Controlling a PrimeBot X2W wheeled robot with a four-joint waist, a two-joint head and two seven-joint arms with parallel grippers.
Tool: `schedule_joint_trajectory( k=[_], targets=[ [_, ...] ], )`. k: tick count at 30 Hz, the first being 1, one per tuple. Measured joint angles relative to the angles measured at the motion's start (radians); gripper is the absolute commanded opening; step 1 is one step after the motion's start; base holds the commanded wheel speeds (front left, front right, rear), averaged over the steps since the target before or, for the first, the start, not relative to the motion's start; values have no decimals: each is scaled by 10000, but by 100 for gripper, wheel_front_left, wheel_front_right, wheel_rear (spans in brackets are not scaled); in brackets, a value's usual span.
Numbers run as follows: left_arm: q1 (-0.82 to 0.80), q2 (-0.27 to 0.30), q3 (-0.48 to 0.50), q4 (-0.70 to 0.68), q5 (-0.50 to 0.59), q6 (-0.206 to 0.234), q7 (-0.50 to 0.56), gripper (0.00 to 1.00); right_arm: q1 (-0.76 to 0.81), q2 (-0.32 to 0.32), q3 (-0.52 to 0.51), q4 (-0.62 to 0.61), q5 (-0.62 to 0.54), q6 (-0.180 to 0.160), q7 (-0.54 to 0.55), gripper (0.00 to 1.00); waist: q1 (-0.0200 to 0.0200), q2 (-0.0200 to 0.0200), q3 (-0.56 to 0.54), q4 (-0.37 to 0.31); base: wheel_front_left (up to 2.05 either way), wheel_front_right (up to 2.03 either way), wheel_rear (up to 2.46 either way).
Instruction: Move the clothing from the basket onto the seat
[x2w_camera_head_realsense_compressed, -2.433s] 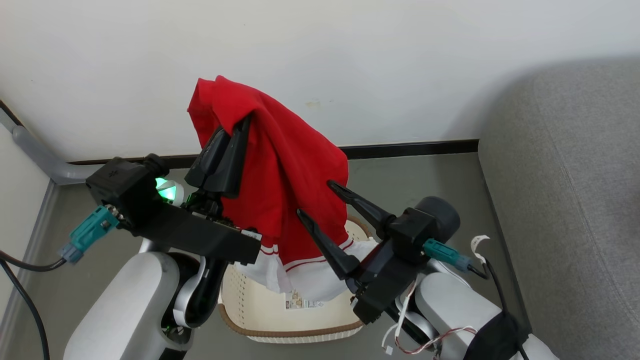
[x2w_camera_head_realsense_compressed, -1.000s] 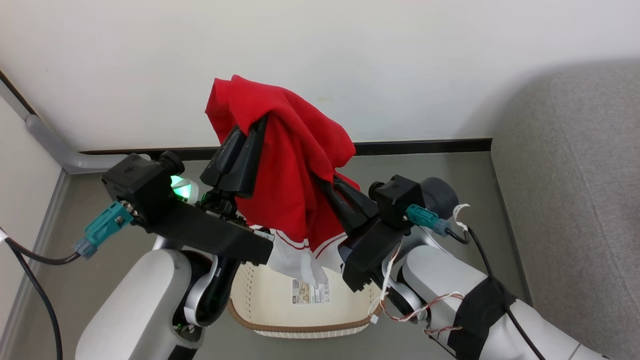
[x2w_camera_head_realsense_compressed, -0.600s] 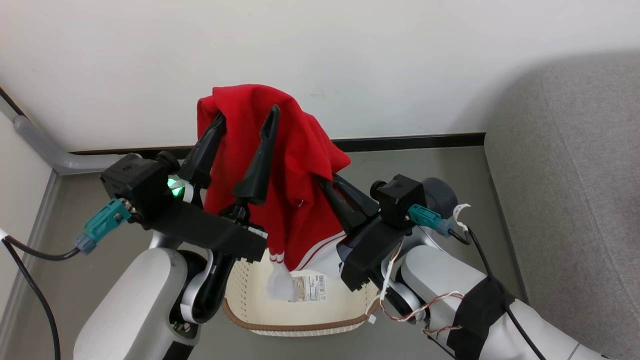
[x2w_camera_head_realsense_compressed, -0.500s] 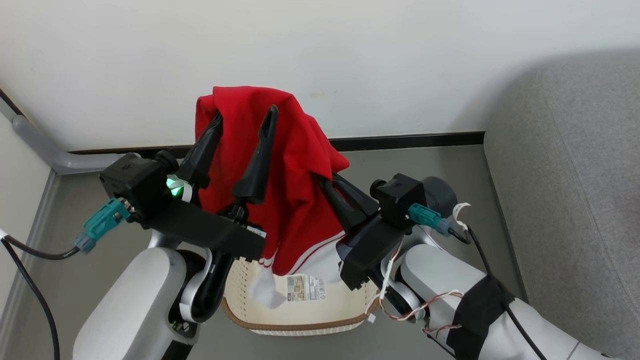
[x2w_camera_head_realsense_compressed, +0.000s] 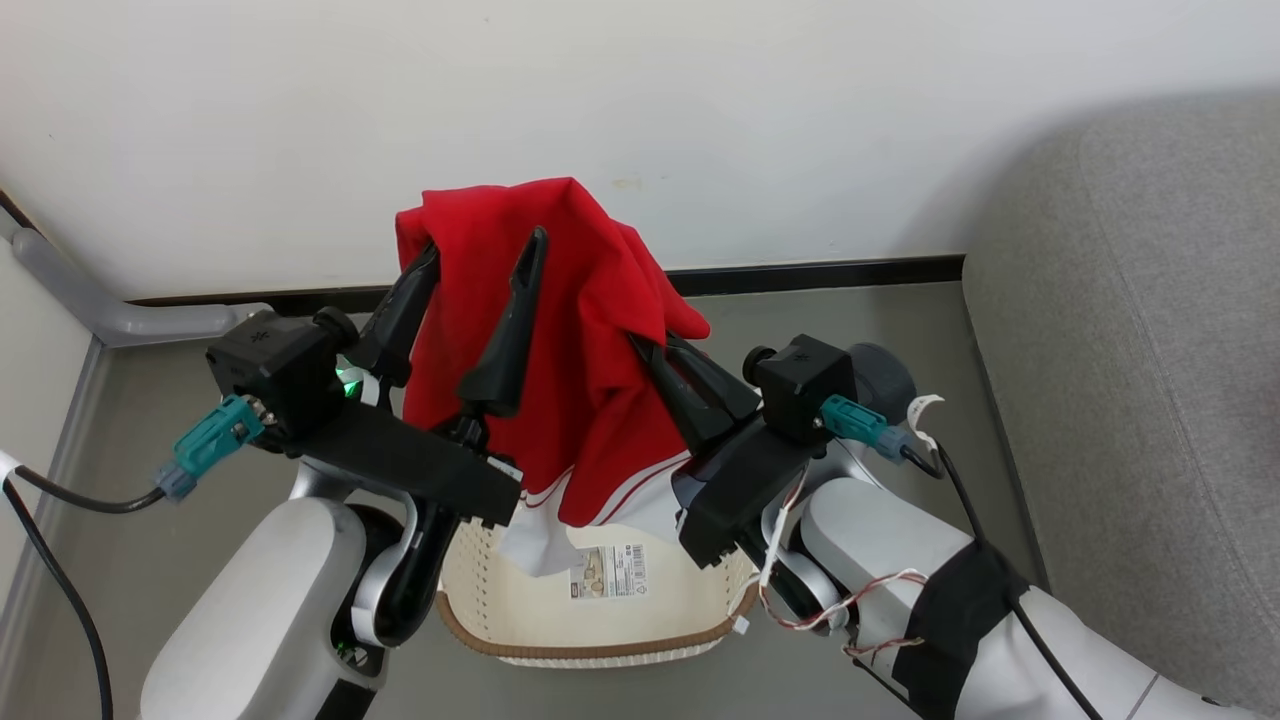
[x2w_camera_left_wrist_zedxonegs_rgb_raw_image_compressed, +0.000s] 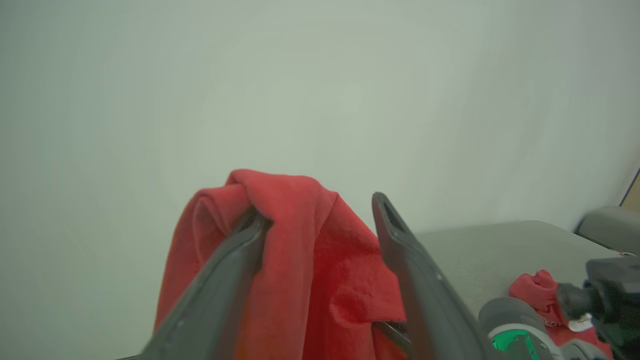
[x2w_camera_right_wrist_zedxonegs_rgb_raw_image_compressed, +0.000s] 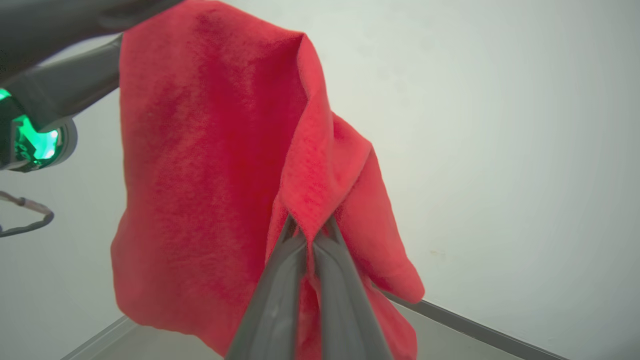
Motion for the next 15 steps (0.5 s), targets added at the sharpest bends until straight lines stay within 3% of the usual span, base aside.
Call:
schedule_joint_trajectory(
  k=[15],
  targets=[
    [22, 228, 48, 527, 38, -73, -6, 100, -99, 4, -477, -127, 73, -86, -31, 0, 0, 0, -13, -283, 0, 0, 0]
  ],
)
